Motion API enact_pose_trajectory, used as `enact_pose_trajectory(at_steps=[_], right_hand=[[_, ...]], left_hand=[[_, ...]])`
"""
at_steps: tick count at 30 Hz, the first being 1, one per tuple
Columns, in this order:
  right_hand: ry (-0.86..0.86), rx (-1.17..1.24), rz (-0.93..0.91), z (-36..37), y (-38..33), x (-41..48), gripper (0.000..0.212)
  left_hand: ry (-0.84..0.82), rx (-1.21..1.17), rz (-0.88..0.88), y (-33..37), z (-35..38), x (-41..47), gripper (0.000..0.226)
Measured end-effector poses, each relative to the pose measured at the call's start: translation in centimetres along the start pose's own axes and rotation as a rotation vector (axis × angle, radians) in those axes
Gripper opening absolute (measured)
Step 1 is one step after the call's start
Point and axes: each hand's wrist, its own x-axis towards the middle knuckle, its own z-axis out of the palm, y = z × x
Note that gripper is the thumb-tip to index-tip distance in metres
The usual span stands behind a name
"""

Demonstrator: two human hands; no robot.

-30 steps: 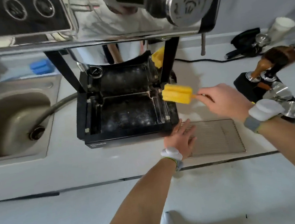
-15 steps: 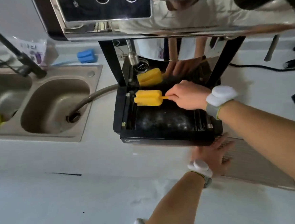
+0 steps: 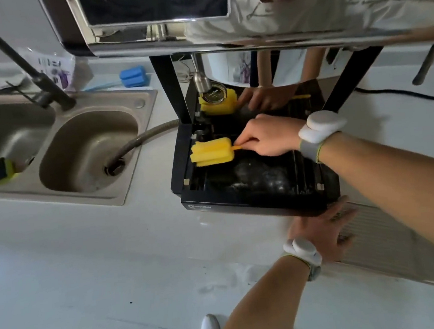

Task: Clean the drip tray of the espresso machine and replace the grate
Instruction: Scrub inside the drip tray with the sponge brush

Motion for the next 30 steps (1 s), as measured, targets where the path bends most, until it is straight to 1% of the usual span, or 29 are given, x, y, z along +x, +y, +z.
enact_pose_trajectory(at_steps=[4, 5, 7, 10, 11, 12, 14, 17, 19, 20, 22, 23, 25, 28, 29, 30], right_hand=[[-0.320, -0.049, 0.057, -0.3, 1.9, -2.4, 0.024], [-0.359, -0.079, 0.062, -1.0, 2.4, -3.0, 0.022], [-0.333, -0.101, 0.071, -2.7, 3.1, -3.4, 0.019], [-0.144, 0.060, 0.060, -3.8, 2.8, -2.3, 0.018], [-0.094, 0.090, 0.051, -3.2, 2.3, -1.8, 0.019], [-0.079, 0.102, 0.046, -2.3, 1.6, -1.2, 0.020], [-0.163, 0.131, 0.070, -0.2, 0.5, -0.6, 0.024], [-0.383, 0.192, 0.168, 0.3, 0.9, -1.2, 0.025], [-0.490, 0.113, 0.218, -1.3, 2.1, -2.3, 0.022], [-0.507, 0.055, 0.238, -2.4, 2.8, -2.8, 0.021], [-0.484, -0.048, 0.270, -4.5, 3.8, -3.6, 0.019], [-0.442, -0.096, 0.273, -5.3, 4.1, -3.8, 0.018], [-0.285, -0.102, 0.229, -5.8, 3.9, -3.4, 0.017], [0.014, -0.035, 0.122, -3.4, 1.9, -1.5, 0.020], [0.066, -0.032, 0.118, -2.4, 1.4, -1.1, 0.022], [0.072, -0.033, 0.130, -1.4, 1.2, -0.9, 0.024]], left_hand=[[0.000, 0.038, 0.019, -0.2, 0.0, 0.1, 0.062], [-0.005, 0.032, 0.019, -0.3, 0.1, 0.0, 0.062], [0.011, 0.030, 0.025, -0.2, 0.3, 0.0, 0.062], [0.039, 0.019, 0.025, -0.2, 0.6, 0.0, 0.061], [0.045, 0.017, 0.022, -0.2, 0.7, -0.1, 0.061], [0.053, 0.019, 0.020, -0.3, 0.8, -0.1, 0.061], [0.062, 0.027, 0.014, -0.2, 0.9, 0.1, 0.061], [0.048, 0.008, 0.016, -0.2, 0.8, 0.1, 0.061], [0.040, -0.016, 0.019, -0.2, 0.8, 0.0, 0.061], [0.046, -0.026, 0.017, -0.2, 0.7, -0.1, 0.061], [0.056, -0.033, 0.013, -0.1, 0.6, -0.1, 0.061], [0.056, -0.032, 0.014, -0.1, 0.6, -0.1, 0.061], [0.046, -0.027, 0.014, -0.2, 0.5, -0.1, 0.061], [0.039, -0.029, 0.010, -0.3, 0.3, 0.0, 0.060], [0.039, -0.023, 0.011, -0.3, 0.3, 0.0, 0.060], [0.042, -0.020, 0.012, -0.2, 0.3, 0.0, 0.060]])
